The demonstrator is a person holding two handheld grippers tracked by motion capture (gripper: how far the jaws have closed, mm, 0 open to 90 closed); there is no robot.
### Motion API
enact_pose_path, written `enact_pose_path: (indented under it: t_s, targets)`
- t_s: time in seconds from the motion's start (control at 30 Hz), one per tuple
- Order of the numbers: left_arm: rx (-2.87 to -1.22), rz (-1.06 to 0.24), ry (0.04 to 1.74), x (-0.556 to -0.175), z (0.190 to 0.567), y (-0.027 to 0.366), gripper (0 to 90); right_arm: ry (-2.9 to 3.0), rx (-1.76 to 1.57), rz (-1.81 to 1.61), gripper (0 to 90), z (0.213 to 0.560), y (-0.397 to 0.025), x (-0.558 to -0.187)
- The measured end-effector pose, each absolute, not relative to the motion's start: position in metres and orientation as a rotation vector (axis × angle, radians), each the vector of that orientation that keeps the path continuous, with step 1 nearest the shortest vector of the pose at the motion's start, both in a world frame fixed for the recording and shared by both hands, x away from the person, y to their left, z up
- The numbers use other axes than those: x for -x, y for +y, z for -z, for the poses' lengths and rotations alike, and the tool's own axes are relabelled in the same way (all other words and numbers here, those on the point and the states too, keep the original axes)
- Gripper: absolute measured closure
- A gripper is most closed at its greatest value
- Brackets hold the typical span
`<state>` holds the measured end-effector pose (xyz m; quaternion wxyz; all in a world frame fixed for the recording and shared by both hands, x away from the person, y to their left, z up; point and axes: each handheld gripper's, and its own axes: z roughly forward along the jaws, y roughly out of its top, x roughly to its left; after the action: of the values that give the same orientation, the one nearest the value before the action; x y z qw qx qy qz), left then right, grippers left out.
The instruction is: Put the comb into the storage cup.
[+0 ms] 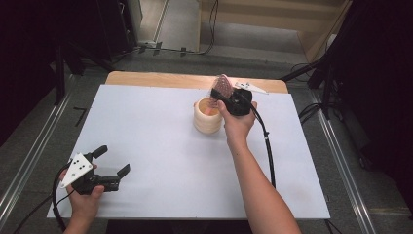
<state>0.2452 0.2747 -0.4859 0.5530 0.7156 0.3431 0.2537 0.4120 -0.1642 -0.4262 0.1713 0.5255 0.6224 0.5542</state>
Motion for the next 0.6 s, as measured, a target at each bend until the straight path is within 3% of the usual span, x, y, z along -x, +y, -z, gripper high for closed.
enact_pose_path:
  t_s: [0.17,0.6]
  targets:
    - [-1.693,-0.600,0.811,-0.245,0.486,0.275,0.0,1.767,-1.537,-1.585,58.9,0.428,-0.170,-0.415]
    - [-1.692,-0.597,0.810,-0.245,0.486,0.275,0.0,1.831,-1.526,-1.509,14.2,0.424,-0.179,-0.412]
